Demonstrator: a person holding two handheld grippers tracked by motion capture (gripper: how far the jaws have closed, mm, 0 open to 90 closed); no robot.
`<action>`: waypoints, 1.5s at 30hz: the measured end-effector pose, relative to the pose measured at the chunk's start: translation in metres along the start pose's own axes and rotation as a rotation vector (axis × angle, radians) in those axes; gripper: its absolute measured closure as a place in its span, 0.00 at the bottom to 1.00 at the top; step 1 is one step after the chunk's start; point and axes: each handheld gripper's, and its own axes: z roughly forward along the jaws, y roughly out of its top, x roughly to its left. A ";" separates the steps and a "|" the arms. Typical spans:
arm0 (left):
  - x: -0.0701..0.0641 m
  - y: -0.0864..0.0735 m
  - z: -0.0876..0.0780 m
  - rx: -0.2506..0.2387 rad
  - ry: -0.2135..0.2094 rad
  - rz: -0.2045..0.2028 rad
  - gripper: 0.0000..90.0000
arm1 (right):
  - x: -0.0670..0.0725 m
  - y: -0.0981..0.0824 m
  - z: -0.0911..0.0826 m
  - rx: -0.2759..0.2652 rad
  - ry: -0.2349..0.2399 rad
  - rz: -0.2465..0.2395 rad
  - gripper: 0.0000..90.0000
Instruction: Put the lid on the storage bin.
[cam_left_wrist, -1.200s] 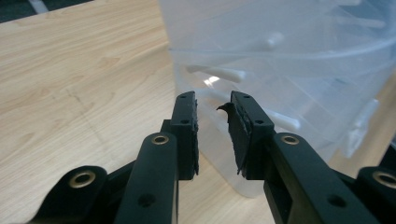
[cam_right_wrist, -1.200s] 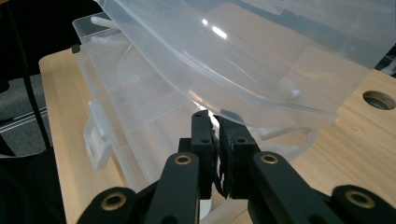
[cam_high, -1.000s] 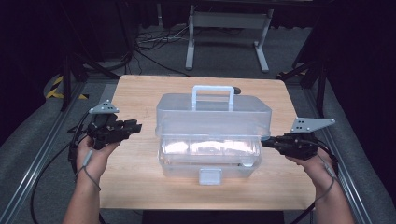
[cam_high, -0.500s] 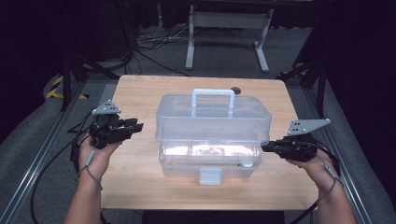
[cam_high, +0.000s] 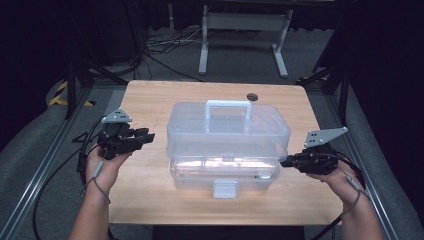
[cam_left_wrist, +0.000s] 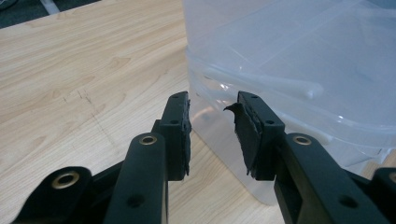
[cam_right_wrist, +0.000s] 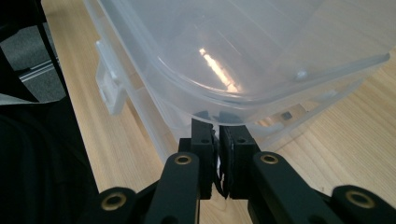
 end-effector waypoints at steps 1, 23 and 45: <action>0.000 0.000 0.000 0.000 0.000 0.000 0.73 | 0.000 0.000 0.000 0.000 0.000 0.000 0.95; 0.000 -0.001 0.003 0.013 -0.011 -0.003 0.73 | 0.000 -0.003 0.010 0.106 0.002 -0.019 0.98; 0.001 -0.001 0.006 0.028 -0.022 -0.009 0.73 | 0.000 -0.007 0.019 0.180 0.024 -0.030 0.97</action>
